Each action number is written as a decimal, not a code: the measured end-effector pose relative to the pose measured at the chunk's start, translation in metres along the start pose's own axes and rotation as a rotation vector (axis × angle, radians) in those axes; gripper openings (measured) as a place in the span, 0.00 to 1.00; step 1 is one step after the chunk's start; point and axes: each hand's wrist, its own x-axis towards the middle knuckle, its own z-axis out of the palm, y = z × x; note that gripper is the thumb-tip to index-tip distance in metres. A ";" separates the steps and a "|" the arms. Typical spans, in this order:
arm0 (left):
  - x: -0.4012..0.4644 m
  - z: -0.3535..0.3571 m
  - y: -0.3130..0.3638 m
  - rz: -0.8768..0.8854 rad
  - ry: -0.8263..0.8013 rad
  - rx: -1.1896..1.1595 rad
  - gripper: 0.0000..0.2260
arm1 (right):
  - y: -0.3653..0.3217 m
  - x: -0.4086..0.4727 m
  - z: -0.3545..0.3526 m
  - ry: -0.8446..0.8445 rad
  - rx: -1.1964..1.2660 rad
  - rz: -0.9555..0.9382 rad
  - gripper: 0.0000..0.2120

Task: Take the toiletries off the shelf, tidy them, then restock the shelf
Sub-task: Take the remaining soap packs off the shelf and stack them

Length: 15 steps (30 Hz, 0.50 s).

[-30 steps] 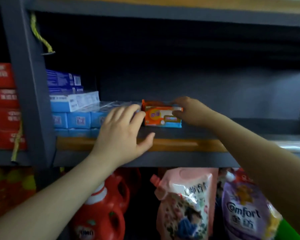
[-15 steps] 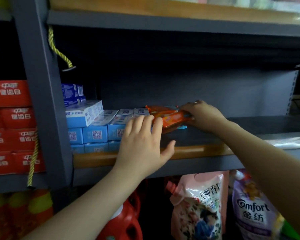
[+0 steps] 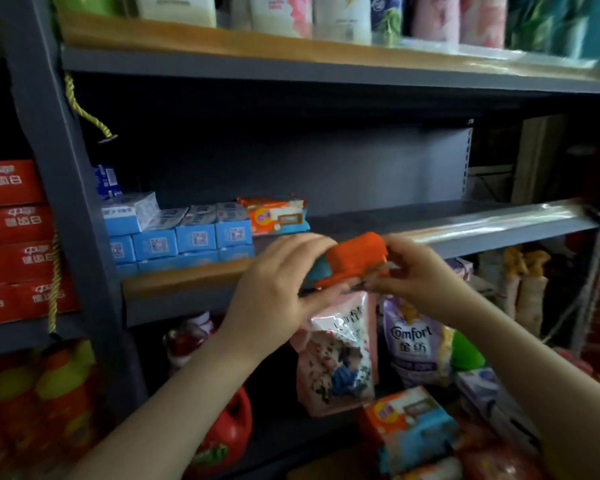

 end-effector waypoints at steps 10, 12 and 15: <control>-0.047 0.060 0.051 -0.505 -0.065 -0.249 0.23 | 0.030 -0.058 -0.048 0.036 -0.091 0.095 0.21; -0.058 0.077 0.062 -0.600 -0.022 -0.358 0.21 | 0.035 -0.071 -0.059 -0.003 -0.105 0.067 0.22; -0.068 0.103 0.075 -0.768 0.026 -0.599 0.21 | 0.044 -0.085 -0.073 -0.051 -0.071 0.041 0.20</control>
